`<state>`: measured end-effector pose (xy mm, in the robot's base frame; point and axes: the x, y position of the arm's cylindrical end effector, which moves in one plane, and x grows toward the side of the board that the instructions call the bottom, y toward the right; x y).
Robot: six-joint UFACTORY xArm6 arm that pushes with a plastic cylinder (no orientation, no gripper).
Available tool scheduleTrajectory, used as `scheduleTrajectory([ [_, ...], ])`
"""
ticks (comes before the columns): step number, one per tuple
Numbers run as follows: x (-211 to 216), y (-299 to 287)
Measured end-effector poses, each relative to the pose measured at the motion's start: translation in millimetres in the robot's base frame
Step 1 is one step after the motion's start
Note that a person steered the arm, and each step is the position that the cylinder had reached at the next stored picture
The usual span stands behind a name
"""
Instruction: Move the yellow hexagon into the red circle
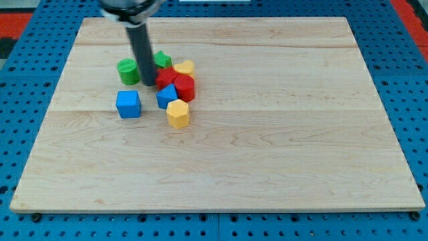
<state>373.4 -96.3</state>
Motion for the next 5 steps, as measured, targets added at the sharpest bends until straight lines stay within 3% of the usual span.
scheduleTrajectory([
  [2, -1, 90],
  [4, 2, 39],
  [5, 26, -6],
])
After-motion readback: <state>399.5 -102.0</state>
